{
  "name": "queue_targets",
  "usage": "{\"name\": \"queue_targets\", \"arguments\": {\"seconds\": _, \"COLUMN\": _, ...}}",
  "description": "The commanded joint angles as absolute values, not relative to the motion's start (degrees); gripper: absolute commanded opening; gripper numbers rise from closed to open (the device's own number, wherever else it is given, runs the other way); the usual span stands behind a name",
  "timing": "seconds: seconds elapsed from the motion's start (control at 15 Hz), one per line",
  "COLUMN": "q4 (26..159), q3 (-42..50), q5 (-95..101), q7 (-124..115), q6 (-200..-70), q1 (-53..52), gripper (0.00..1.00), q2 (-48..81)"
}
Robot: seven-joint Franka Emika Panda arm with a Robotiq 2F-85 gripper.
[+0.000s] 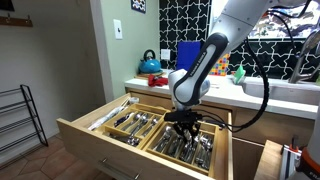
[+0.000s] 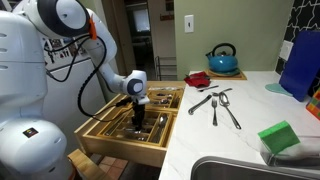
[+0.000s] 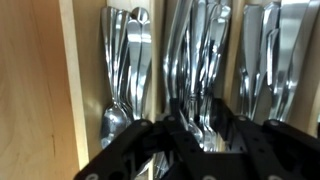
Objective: Slide the silver bread knife a little to the left, pick up the silver fork from the kitchen counter and put it in the open drawer in the second cutlery compartment from the right
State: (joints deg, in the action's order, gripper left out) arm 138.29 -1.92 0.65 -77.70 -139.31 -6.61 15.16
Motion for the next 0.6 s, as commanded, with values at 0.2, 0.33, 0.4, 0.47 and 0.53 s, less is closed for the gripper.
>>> {"name": "queue_targets", "arguments": {"seconds": 0.2, "q4": 141.52, "q3": -1.42, "q5": 3.67, "q7": -78.95, "q6": -138.61, "q1": -8.39, "gripper": 0.19, "q2": 6.62}}
{"name": "queue_targets", "arguments": {"seconds": 0.33, "q4": 141.89, "q3": -1.63, "q5": 5.2, "q7": -79.23, "q6": -138.18, "q1": -8.38, "gripper": 0.06, "q2": 3.95}}
{"name": "queue_targets", "arguments": {"seconds": 0.4, "q4": 142.11, "q3": -1.76, "q5": 6.41, "q7": -78.84, "q6": -137.78, "q1": -8.24, "gripper": 0.05, "q2": 2.63}}
{"name": "queue_targets", "arguments": {"seconds": 0.47, "q4": 142.75, "q3": -2.01, "q5": 8.12, "q7": -76.75, "q6": -136.44, "q1": -7.99, "gripper": 0.38, "q2": 0.72}}
{"name": "queue_targets", "arguments": {"seconds": 0.53, "q4": 143.95, "q3": -2.37, "q5": 9.36, "q7": -73.17, "q6": -135.63, "q1": -7.55, "gripper": 0.33, "q2": -1.77}}
